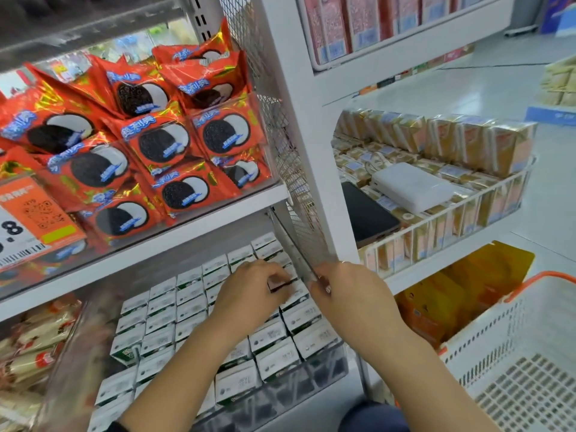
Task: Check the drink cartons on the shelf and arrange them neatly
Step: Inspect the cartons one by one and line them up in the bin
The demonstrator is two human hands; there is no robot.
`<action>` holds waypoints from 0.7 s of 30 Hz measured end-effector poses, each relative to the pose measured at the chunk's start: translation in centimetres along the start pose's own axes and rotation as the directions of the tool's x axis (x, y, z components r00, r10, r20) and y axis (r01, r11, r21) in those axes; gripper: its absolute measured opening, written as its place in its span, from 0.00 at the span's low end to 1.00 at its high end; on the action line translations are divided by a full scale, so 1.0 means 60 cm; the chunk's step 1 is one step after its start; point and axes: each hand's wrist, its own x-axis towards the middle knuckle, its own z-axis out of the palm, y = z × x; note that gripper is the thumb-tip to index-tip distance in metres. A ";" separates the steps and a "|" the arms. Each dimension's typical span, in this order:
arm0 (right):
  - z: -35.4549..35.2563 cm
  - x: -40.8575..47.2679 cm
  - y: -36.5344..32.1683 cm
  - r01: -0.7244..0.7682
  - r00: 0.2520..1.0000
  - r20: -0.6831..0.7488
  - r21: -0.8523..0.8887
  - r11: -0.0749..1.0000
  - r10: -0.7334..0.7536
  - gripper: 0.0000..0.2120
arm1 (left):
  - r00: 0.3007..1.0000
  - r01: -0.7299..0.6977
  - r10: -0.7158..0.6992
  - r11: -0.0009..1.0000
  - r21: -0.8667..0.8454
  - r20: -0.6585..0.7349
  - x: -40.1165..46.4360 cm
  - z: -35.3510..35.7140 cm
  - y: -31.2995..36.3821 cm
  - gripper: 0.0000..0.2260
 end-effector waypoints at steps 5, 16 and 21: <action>0.005 -0.001 0.002 0.017 1.000 -0.019 0.000 1.000 -0.017 0.10 | 0.990 -0.026 -0.001 0.981 0.191 0.141 -0.008 -0.019 0.014 0.16; 0.005 -0.005 0.003 0.029 0.998 -0.054 0.013 0.999 -0.028 0.10 | 0.980 -0.069 0.010 0.952 0.299 0.197 0.001 -0.019 0.015 0.15; 0.004 -0.007 0.002 0.019 0.998 -0.056 0.018 1.000 -0.018 0.10 | 0.996 -0.086 0.086 0.994 0.070 -0.004 -0.023 -0.017 0.005 0.14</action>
